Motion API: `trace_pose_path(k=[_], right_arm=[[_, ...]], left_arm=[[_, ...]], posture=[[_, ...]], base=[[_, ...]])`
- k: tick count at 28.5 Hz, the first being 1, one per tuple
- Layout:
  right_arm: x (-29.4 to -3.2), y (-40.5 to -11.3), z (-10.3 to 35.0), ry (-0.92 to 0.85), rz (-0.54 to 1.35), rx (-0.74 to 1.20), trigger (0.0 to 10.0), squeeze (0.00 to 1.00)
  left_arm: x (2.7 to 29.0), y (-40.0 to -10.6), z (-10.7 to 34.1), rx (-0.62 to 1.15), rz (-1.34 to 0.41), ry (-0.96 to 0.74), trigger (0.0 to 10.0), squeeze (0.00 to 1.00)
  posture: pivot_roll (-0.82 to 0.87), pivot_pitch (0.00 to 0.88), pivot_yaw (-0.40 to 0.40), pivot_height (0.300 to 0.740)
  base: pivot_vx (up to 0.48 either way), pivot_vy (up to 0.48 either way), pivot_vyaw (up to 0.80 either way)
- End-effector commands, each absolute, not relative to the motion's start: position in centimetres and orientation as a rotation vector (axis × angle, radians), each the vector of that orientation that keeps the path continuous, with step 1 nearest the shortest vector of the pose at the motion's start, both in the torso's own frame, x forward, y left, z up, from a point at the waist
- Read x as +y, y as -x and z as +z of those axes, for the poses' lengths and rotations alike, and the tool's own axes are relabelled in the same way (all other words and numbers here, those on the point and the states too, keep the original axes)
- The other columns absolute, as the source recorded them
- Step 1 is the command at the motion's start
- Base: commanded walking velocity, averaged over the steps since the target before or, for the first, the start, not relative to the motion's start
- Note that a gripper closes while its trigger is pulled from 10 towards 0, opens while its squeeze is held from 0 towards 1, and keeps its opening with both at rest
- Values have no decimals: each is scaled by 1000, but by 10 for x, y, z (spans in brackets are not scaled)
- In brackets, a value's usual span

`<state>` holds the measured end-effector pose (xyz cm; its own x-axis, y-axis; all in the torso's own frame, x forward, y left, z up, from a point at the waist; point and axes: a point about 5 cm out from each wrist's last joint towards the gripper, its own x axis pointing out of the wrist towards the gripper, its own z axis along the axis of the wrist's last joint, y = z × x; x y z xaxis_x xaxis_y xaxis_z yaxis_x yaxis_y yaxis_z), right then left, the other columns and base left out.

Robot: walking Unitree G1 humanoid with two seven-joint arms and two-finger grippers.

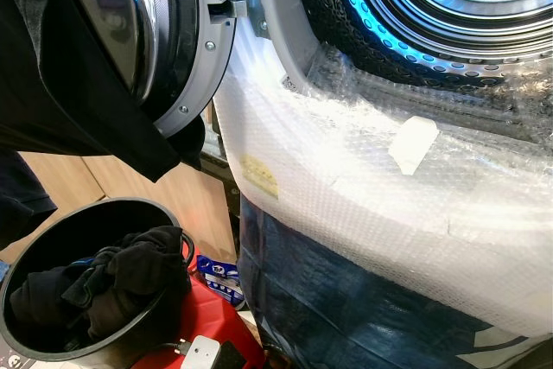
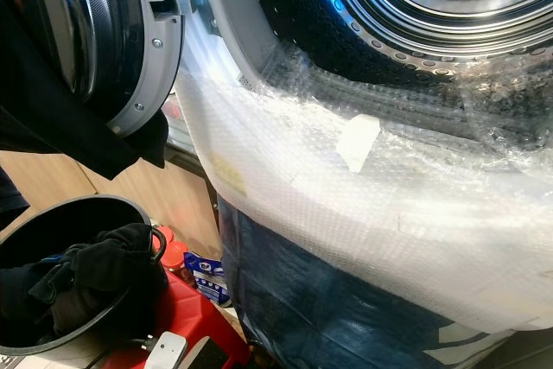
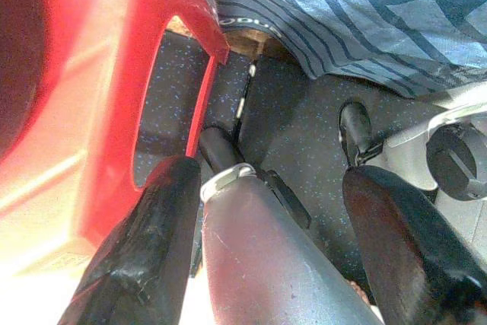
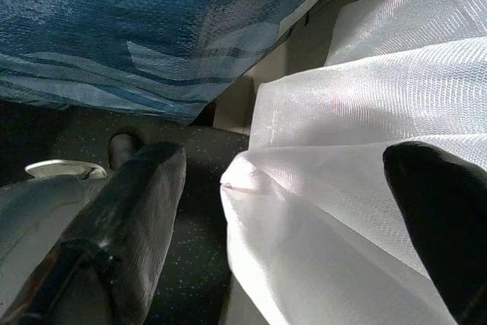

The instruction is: Clothes washing

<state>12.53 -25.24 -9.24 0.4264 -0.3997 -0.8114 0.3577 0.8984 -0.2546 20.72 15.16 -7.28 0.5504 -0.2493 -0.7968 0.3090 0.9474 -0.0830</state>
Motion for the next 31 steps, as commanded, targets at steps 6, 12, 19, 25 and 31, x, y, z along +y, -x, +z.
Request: trace_pose_path(k=[6, 12, 19, 25, 31], right_arm=[[-197, -154, -95, -104, -145, 1014, 10000, 0], [-197, -154, -95, -104, -145, 1014, 10000, 0], [-197, -154, -95, -104, -145, 1014, 10000, 0], [-192, -158, -94, -45, -122, 1009, 10000, 0], [-193, -157, -95, -47, -123, 1010, 10000, 0]], left_arm=[[172, -204, -75, 967, -240, -153, 10000, 0], [172, -204, -75, 967, -240, -153, 10000, 0], [172, -204, -75, 967, -240, -153, 10000, 0], [157, -196, -80, 982, -268, -127, 10000, 0], [156, -195, -81, 983, -267, -120, 10000, 0]], posture=[[43, 42, -26, 740], [43, 42, -26, 740], [43, 42, -26, 740], [24, 65, -34, 740], [25, 64, -38, 740]], base=[[0, 0, 0], [0, 0, 0], [0, 0, 0], [0, 0, 0], [0, 0, 0]])
